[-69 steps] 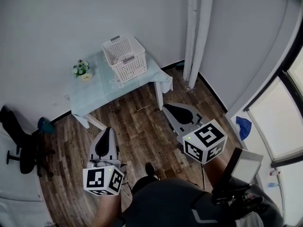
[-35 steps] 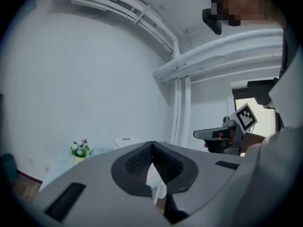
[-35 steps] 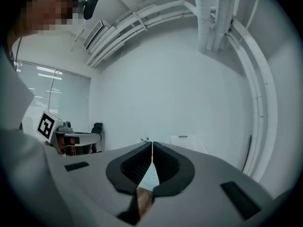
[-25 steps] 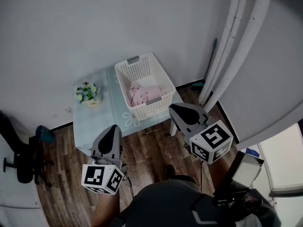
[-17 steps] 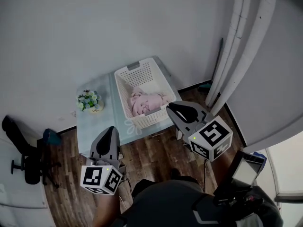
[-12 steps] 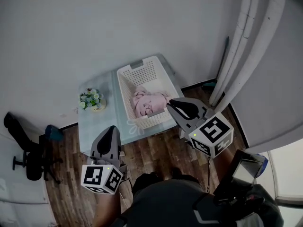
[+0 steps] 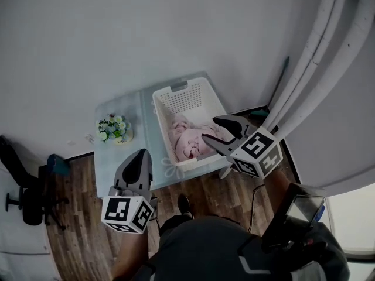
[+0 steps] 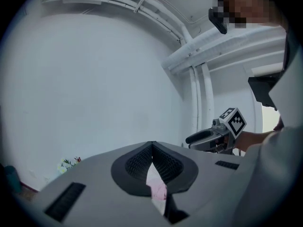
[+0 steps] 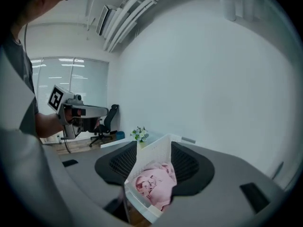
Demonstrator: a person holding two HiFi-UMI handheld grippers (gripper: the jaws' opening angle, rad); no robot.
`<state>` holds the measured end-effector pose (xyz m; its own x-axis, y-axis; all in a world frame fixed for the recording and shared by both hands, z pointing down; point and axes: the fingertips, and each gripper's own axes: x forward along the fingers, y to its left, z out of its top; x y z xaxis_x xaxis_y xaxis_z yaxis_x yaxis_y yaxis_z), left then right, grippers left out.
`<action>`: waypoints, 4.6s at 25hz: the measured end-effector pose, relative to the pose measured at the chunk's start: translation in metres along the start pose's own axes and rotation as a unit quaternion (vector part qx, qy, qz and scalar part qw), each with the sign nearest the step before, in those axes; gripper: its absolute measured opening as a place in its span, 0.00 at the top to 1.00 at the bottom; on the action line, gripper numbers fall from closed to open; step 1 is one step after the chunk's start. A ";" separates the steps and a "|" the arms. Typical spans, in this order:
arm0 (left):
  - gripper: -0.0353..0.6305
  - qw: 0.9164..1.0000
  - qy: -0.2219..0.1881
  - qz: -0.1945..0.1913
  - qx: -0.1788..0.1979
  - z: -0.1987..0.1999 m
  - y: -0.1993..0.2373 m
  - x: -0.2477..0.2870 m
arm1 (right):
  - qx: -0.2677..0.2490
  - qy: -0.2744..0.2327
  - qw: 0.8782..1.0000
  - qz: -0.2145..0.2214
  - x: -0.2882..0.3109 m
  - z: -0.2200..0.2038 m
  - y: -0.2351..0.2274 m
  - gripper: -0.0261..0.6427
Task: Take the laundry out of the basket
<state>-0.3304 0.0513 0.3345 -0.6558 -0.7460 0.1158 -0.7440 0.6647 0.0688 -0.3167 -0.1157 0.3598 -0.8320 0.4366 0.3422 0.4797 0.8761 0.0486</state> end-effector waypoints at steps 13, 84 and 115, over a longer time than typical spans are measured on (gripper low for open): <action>0.94 1.000 -0.003 -0.022 -0.013 -0.002 0.065 0.054 | -0.132 0.246 0.948 0.155 0.124 -0.089 -0.008 0.32; 0.94 0.997 0.031 -0.056 -0.034 -0.028 0.122 0.111 | -0.122 0.276 0.942 0.150 0.180 -0.129 -0.036 0.54; 0.94 0.970 -0.038 -0.239 0.007 0.063 -0.053 0.145 | 0.063 -0.153 0.971 -0.173 -0.163 0.122 -0.104 0.54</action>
<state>-0.3942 -0.0950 0.2855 -0.2423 -0.9702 0.0015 -0.9668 0.2416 0.0828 -0.2656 -0.2532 0.1846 -0.9902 0.1359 0.0311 0.1356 0.9907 -0.0110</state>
